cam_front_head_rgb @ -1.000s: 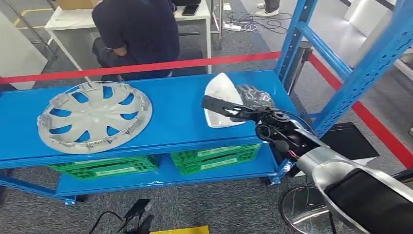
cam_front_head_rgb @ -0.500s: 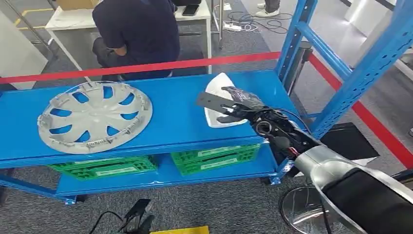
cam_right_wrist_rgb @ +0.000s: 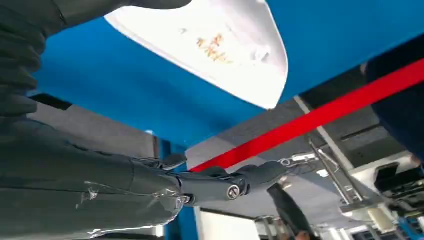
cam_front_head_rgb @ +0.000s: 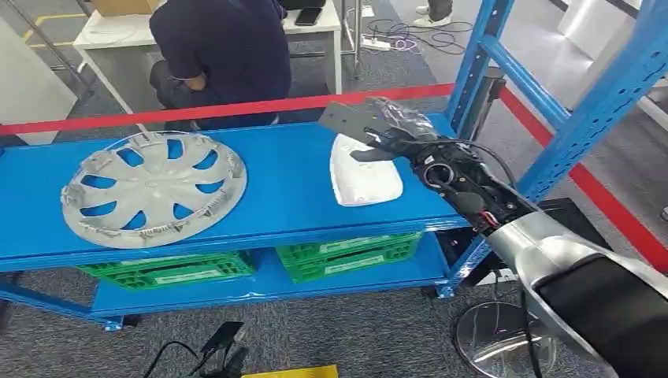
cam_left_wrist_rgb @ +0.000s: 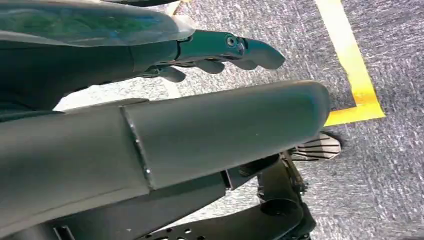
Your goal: Take the parts from the cabinet and place them on the table.
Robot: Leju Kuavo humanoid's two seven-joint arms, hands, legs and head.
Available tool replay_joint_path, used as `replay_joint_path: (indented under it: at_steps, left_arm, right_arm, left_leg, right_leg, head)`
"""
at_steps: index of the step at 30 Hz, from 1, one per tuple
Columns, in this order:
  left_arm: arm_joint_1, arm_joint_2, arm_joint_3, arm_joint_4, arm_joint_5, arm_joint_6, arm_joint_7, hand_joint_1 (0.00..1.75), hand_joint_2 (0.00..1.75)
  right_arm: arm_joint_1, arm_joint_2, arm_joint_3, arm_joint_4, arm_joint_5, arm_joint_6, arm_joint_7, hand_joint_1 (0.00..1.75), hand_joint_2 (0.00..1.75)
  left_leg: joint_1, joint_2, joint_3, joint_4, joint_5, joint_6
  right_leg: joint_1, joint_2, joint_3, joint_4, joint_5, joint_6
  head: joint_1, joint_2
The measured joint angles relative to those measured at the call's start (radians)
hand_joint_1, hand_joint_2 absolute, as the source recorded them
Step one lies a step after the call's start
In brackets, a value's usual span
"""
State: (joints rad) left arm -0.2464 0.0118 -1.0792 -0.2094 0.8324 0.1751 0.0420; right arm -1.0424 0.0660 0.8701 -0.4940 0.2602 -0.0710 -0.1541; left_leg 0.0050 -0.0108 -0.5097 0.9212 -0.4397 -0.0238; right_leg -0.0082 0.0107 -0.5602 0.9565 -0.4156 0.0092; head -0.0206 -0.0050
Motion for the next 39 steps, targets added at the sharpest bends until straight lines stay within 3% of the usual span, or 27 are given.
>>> replay_joint_path:
  at_steps: [6, 12, 16, 22, 39]
  left_arm:
    - [0.002, 0.003, 0.000, 0.000, 0.012, -0.003, -0.002, 0.00, 0.00]
    - [0.010, 0.007, 0.000, 0.000, 0.020, -0.002, -0.014, 0.00, 0.00]
    - [0.013, 0.009, 0.000, 0.000, 0.020, -0.001, -0.014, 0.00, 0.00]
    - [0.012, 0.009, 0.000, 0.000, 0.032, 0.006, -0.014, 0.00, 0.00]
    - [0.010, 0.008, 0.000, 0.000, 0.032, 0.009, -0.011, 0.00, 0.00]
  right_arm:
    - [-0.042, -0.033, -0.022, -0.021, -0.041, 0.075, 0.035, 0.00, 1.75]
    - [-0.076, -0.076, -0.049, -0.066, -0.195, 0.328, 0.081, 0.00, 1.75]
    - [-0.078, -0.109, -0.052, -0.109, -0.291, 0.393, 0.104, 0.00, 1.75]
    - [-0.077, -0.120, -0.042, -0.128, -0.358, 0.408, 0.080, 0.00, 1.75]
    - [-0.057, -0.121, -0.018, -0.127, -0.361, 0.379, 0.058, 0.00, 1.75]
  left_leg:
    - [0.000, 0.000, 0.000, 0.001, 0.000, 0.000]
    - [0.000, 0.001, 0.000, 0.002, 0.000, 0.000]
    - [0.000, 0.001, 0.000, 0.002, 0.000, 0.000]
    - [0.000, 0.002, 0.000, 0.002, 0.000, 0.000]
    - [0.000, 0.002, 0.000, 0.002, 0.000, 0.000]
  right_leg:
    - [0.000, 0.000, 0.000, 0.000, 0.000, 0.000]
    - [0.000, 0.001, 0.000, 0.000, 0.001, 0.000]
    - [0.000, 0.001, 0.000, 0.000, 0.001, 0.000]
    - [0.000, 0.002, 0.000, 0.000, 0.001, 0.001]
    - [0.000, 0.003, 0.000, 0.000, 0.001, 0.001]
  head:
    - [0.000, 0.000]
    - [0.000, 0.000]
    - [0.001, 0.000]
    - [0.001, 0.000]
    - [0.000, 0.000]
